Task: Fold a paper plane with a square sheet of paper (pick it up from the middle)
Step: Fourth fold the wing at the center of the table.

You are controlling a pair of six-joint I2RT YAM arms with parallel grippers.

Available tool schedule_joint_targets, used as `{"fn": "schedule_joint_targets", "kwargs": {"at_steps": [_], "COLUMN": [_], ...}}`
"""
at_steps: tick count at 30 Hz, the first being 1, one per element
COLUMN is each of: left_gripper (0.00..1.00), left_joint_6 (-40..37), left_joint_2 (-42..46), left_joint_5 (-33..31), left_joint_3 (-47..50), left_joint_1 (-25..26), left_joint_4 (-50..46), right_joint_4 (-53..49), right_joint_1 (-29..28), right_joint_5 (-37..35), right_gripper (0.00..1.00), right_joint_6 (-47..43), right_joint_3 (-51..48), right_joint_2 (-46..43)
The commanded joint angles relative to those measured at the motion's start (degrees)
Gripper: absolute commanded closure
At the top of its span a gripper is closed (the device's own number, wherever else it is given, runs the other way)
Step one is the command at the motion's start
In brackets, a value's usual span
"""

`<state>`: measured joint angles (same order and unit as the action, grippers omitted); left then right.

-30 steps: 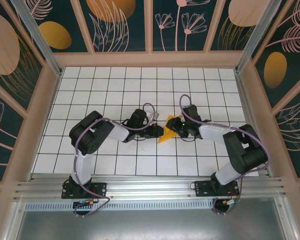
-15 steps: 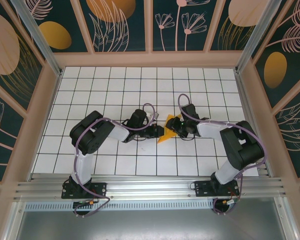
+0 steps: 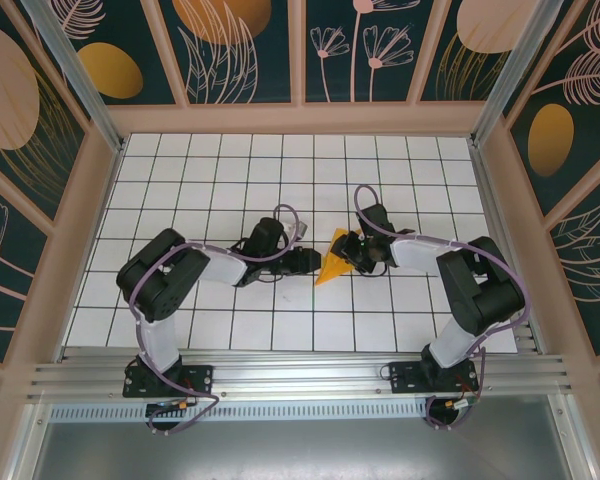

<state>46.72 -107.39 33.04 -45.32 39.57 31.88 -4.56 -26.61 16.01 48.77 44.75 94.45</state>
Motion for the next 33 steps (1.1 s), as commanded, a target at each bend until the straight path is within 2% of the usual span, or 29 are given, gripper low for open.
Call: {"fn": "schedule_joint_targets", "kwargs": {"at_steps": [1,5,8,13,17,20,25,33], "left_gripper": [0.62,0.63,0.66,0.68,0.68,0.69,0.73,0.78], "left_joint_6": [-2.39,2.25,3.76,1.38,-4.2,-5.19,-4.48,-4.16], "left_joint_2": [2.74,1.68,0.16,-0.81,-2.02,-2.91,-5.23,-6.69], "left_joint_5": [-2.24,2.35,3.65,3.77,0.51,-0.4,0.23,-3.01], "left_joint_3": [0.48,2.31,2.44,0.8,-3.97,-6.14,-7.8,-9.15], "left_joint_1": [-0.24,-0.07,0.29,1.22,2.15,2.25,2.25,2.23], "left_joint_4": [-0.44,10.64,13.64,10.38,-2.49,-6.71,-6.89,-9.23], "right_joint_4": [-5.95,-6.34,-6.52,-6.54,-6.35,-6.21,-6.32,-6.69], "right_joint_1": [-0.06,-0.03,-0.11,0.02,0.13,0.28,0.5,0.76], "right_joint_5": [-5.22,-5.73,-5.77,-5.11,-4.59,-4.23,-3.79,-3.62], "right_gripper": [0.51,0.52,0.53,0.53,0.52,0.52,0.52,0.52], "right_joint_6": [0.85,1.57,2.17,3.26,3.67,3.83,3.92,3.78], "right_joint_3": [-0.72,-0.63,-0.63,-0.81,-0.85,-1.07,-1.07,-0.9], "right_joint_2": [2.86,2.95,3.26,3.84,4.45,4.73,5.15,4.96]}}
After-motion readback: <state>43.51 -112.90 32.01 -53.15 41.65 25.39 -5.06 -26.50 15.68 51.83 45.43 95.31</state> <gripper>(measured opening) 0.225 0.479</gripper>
